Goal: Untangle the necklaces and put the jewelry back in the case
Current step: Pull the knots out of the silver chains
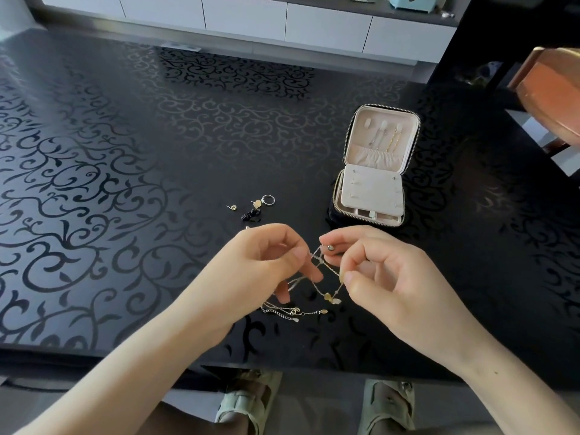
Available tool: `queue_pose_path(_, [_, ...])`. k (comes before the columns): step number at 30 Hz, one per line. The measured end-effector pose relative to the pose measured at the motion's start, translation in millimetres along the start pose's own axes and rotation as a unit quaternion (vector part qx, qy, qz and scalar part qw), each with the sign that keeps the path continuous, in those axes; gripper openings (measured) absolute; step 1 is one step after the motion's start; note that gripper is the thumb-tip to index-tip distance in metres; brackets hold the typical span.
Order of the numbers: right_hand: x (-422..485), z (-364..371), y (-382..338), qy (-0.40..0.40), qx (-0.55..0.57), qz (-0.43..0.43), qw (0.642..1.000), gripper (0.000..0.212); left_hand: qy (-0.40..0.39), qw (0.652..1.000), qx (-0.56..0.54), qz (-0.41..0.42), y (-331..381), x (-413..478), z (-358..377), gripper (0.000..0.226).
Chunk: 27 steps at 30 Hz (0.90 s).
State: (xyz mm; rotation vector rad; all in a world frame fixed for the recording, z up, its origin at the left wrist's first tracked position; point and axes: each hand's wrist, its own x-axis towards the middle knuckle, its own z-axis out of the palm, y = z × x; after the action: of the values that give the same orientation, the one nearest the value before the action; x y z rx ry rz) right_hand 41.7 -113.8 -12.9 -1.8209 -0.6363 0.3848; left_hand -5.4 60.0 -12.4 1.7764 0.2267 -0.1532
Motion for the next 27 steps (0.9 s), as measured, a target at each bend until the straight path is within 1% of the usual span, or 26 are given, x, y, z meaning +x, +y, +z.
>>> queue_pose_path(4, [0.0, 1.6, 2.4, 0.006, -0.016, -0.012, 1.000, 0.010, 0.004, 1.000, 0.009, 0.012, -0.6, 0.5, 3.3, 0.017])
queue_pose_path(8, [-1.4, 5.4, 6.8, 0.014, -0.072, -0.041, 0.996, 0.007, 0.022, 0.999, 0.010, 0.029, -1.7, 1.0, 5.5, 0.016])
queue_pose_path(11, [-1.4, 7.3, 7.9, 0.010, -0.098, -0.052, 0.994, 0.009, 0.038, 0.997, 0.042, 0.057, -2.0, 0.7, 6.6, 0.015])
queue_pose_path(13, [-0.9, 7.2, 8.0, 0.011, -0.091, -0.051, 0.994, 0.011, 0.047, 0.995, 0.064, 0.067, -1.2, 0.1, 7.8, 0.014])
queue_pose_path(17, [-0.4, 6.7, 7.1, 0.009, -0.061, -0.034, 0.998, 0.007, 0.060, 0.988, 0.123, 0.076, -1.1, -0.6, 9.6, 0.014])
queue_pose_path(19, [-0.3, 6.4, 6.4, 0.006, -0.032, -0.020, 0.999, 0.010, 0.059, 0.987, 0.129, 0.071, -1.5, -0.2, 9.9, 0.014])
queue_pose_path(22, [0.0, 5.5, 5.7, 0.009, -0.005, -0.004, 1.000, 0.009, 0.069, 0.986, 0.133, 0.069, -1.3, -0.4, 9.7, 0.015])
queue_pose_path(27, [0.6, 4.9, 6.6, 0.021, -0.008, 0.025, 0.999, 0.011, 0.113, 0.967, 0.199, 0.111, -5.4, -1.9, 8.6, 0.013])
